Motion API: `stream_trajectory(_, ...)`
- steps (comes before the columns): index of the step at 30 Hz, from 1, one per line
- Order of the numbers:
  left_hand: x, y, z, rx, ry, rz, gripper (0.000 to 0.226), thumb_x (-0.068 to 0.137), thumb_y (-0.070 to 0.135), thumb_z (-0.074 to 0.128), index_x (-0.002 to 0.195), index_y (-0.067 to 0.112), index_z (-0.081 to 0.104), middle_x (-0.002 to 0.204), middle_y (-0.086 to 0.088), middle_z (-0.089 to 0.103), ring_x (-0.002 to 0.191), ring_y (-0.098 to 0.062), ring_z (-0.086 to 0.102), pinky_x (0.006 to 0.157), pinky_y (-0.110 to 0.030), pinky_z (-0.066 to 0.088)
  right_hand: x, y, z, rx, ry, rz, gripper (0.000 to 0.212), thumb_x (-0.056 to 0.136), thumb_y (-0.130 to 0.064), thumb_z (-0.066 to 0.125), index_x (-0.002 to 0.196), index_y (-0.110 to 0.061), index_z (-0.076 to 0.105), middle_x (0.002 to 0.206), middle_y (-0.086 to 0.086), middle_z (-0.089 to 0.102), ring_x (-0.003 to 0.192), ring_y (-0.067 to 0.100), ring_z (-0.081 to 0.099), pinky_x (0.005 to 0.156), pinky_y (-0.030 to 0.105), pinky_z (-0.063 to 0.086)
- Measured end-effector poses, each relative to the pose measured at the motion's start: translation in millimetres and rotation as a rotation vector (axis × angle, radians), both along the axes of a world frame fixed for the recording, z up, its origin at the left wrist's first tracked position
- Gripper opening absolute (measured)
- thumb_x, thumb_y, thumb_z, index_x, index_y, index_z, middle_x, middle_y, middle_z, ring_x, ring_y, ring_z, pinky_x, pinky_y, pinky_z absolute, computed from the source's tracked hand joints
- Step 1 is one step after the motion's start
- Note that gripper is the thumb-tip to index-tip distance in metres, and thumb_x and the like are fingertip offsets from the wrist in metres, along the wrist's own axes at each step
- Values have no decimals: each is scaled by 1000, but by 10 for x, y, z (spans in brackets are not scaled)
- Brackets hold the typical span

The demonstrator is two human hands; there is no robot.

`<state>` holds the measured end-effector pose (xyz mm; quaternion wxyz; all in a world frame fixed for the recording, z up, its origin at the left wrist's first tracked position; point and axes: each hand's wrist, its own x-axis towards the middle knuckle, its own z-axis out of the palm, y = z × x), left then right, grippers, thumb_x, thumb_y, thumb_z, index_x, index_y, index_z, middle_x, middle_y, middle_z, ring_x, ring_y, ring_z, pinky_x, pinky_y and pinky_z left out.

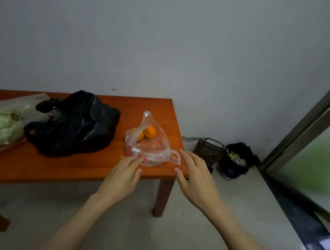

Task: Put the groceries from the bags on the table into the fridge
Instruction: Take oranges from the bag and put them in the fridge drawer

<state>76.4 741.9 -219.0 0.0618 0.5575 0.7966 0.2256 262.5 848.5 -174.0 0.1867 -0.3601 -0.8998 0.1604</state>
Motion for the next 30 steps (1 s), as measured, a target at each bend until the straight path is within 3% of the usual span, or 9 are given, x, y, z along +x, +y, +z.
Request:
stream_trajectory(5, -800, 710, -268, -23, -48, 2, 35, 92, 7, 49, 127, 4, 54, 129, -15, 55, 120, -30, 51, 101, -34, 38, -860, 611, -336, -82, 8, -78, 51, 94, -30, 50, 141, -18, 37, 142, 4, 41, 132, 19, 35, 106, 26, 28)
stream_trajectory(10, -1216, 1194, -545, -104, -87, -94, 36, 96, 13, 41, 130, 12, 49, 136, -5, 48, 126, -19, 43, 104, -25, 31, -1518, 1019, -811, -194, -96, -106, 51, 93, -28, 51, 141, -19, 38, 141, 5, 42, 128, 22, 39, 104, 31, 33)
stream_trajectory(13, -1324, 1522, -689, -153, -160, -218, 40, 96, 17, 42, 136, 13, 43, 141, -4, 44, 131, -19, 36, 110, -29, 27, -1799, 1286, -994, -192, -176, -72, 46, 93, -18, 49, 138, -15, 40, 140, 8, 43, 125, 26, 42, 103, 31, 32)
stream_trajectory(15, -1417, 1725, -843, -200, -106, -255, 41, 96, 15, 39, 137, 11, 42, 142, -5, 44, 133, -18, 36, 111, -27, 24, -1967, 1469, -1103, -187, -220, -37, 45, 92, -10, 47, 138, -12, 42, 141, 9, 43, 125, 30, 42, 102, 34, 33)
stream_trajectory(18, -1635, 1900, -1062, -259, -105, -235, 39, 96, 14, 36, 134, 12, 48, 135, -6, 52, 127, -18, 44, 104, -26, 30, -2245, 1708, -1278, -202, -211, -11, 44, 90, -3, 46, 133, -7, 47, 137, 14, 47, 123, 31, 45, 101, 35, 36)
stream_trajectory(21, -1837, 1989, -1117, -304, -19, -143, 34, 96, 20, 36, 127, 17, 51, 122, -8, 60, 112, -27, 56, 88, -34, 42, -2527, 1863, -1458, -210, -198, -3, 40, 90, -4, 44, 129, -6, 51, 138, 15, 45, 123, 33, 45, 99, 44, 41)
stream_trajectory(26, -2174, 2172, -1213, -184, 76, -64, 38, 89, 28, 55, 127, 19, 54, 142, 0, 45, 126, -24, 45, 102, -35, 35, -2814, 2073, -1658, -187, -380, 10, 53, 93, -10, 45, 143, -10, 28, 153, 9, 21, 140, 29, 19, 112, 38, 25)
stream_trajectory(30, -2242, 2262, -1332, -222, 44, -75, 51, 86, 31, 62, 133, 26, 44, 145, 4, 37, 129, -21, 40, 105, -35, 31, -2934, 2161, -1727, -83, -452, -46, 55, 93, -11, 46, 143, -11, 23, 149, 11, 24, 136, 33, 20, 108, 38, 28)
